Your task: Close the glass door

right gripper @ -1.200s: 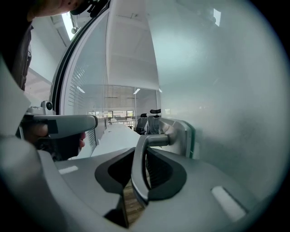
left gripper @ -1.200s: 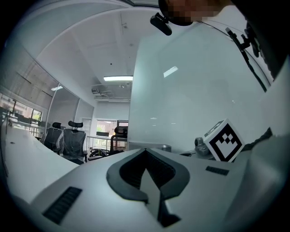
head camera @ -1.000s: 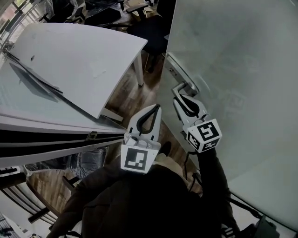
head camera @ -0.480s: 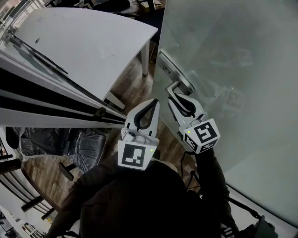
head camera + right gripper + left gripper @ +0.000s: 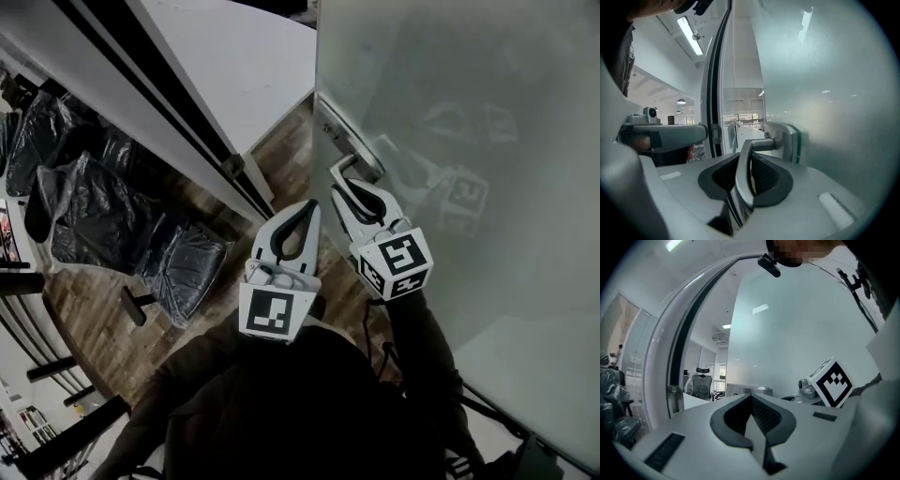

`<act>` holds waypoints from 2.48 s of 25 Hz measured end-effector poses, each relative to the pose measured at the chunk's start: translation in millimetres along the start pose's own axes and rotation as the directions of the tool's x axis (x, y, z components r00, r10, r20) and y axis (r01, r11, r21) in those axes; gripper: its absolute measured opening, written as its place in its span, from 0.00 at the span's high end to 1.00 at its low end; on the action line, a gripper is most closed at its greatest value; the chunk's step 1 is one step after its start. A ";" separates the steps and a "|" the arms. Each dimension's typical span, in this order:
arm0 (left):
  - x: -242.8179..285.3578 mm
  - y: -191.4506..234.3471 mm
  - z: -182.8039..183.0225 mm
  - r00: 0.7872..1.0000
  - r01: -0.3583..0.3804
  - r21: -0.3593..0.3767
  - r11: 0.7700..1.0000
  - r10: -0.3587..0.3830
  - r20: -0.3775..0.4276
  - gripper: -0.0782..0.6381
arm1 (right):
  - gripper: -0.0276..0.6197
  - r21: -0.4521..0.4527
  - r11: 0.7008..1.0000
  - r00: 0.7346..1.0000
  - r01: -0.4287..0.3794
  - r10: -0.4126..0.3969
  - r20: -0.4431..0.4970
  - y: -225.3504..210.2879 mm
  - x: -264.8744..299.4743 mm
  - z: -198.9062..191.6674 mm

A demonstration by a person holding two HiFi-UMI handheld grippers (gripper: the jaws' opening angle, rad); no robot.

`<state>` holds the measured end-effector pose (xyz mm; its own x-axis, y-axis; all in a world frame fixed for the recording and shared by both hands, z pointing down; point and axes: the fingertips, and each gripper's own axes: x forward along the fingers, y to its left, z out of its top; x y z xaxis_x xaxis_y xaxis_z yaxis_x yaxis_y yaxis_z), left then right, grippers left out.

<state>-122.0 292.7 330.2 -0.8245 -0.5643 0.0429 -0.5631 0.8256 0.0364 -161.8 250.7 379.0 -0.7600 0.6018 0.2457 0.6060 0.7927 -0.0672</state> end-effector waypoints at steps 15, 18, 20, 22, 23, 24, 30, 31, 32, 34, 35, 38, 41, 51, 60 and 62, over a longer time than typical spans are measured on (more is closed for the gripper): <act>-84.1 20.5 0.7 0.993 -0.119 0.000 0.993 0.119 0.006 0.90 | 0.86 -0.034 0.990 0.990 -0.139 0.139 -0.015 94.2 -5.5 -10.0; -96.8 24.1 6.9 0.993 -0.121 0.010 0.993 0.121 0.009 0.90 | 0.86 -0.038 0.988 0.989 -0.149 0.148 -0.016 108.9 -10.3 -9.1; -110.6 27.2 11.7 0.993 -0.114 0.013 0.993 0.113 0.021 0.90 | 0.86 -0.044 0.988 0.989 -0.146 0.146 -0.017 125.1 -13.3 -8.9; -126.2 29.1 16.3 0.994 -0.102 0.017 0.995 0.102 0.031 0.90 | 0.86 -0.049 0.988 0.989 -0.146 0.145 -0.019 143.9 -16.5 -8.9; -130.7 29.0 17.5 0.995 -0.097 0.021 0.995 0.096 0.033 0.90 | 0.86 -0.052 0.988 0.989 -0.146 0.146 -0.020 150.0 -17.7 -9.5; -132.7 28.2 17.7 0.995 -0.093 0.024 0.995 0.092 0.033 0.90 | 0.86 -0.053 0.988 0.989 -0.148 0.147 -0.021 153.3 -18.6 -10.7; -135.9 27.7 21.5 0.996 -0.083 0.027 0.996 0.082 0.041 0.90 | 0.86 -0.052 0.985 0.987 -0.162 0.161 -0.021 162.9 -21.3 -14.5; -135.6 27.8 22.6 0.996 -0.081 0.027 0.996 0.080 0.041 0.90 | 0.86 -0.050 0.985 0.986 -0.165 0.164 -0.021 163.5 -21.9 -14.2; -134.8 27.7 23.3 0.996 -0.080 0.029 0.996 0.079 0.041 0.90 | 0.86 -0.048 0.985 0.986 -0.168 0.167 -0.021 163.5 -22.5 -14.1; -132.5 27.6 24.5 0.996 -0.077 0.033 0.996 0.076 0.043 0.90 | 0.86 -0.046 0.984 0.985 -0.173 0.172 -0.021 163.2 -23.4 -14.3; -132.0 27.9 24.9 0.996 -0.076 0.034 0.997 0.075 0.044 0.90 | 0.86 -0.046 0.983 0.984 -0.175 0.174 -0.021 163.7 -23.6 -14.6; -130.7 29.3 24.1 0.996 -0.075 0.033 0.997 0.073 0.048 0.90 | 0.86 -0.043 0.982 0.983 -0.182 0.182 -0.022 166.0 -23.5 -17.4; -128.3 29.5 24.7 0.996 -0.072 0.033 0.997 0.070 0.054 0.90 | 0.86 -0.040 0.982 0.983 -0.185 0.184 -0.022 165.7 -23.3 -18.9; -130.7 31.4 27.0 0.996 -0.069 0.036 0.997 0.067 0.053 0.90 | 0.86 -0.031 0.983 0.984 -0.180 0.179 -0.022 164.6 -24.0 -17.3; -133.5 33.8 28.7 0.996 -0.072 0.037 0.997 0.070 0.051 0.90 | 0.86 -0.035 0.983 0.984 -0.179 0.178 -0.028 168.5 -24.6 -15.7; -133.4 33.1 28.6 0.996 -0.071 0.039 0.997 0.069 0.051 0.90 | 0.86 -0.038 0.983 0.983 -0.182 0.181 -0.030 170.4 -24.6 -16.0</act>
<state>-32.4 395.5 297.0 -0.8633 -0.5047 -0.0054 -0.5047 0.8633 -0.0057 -36.1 369.4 376.9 -0.6303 0.7321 0.2584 0.7427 0.6655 -0.0739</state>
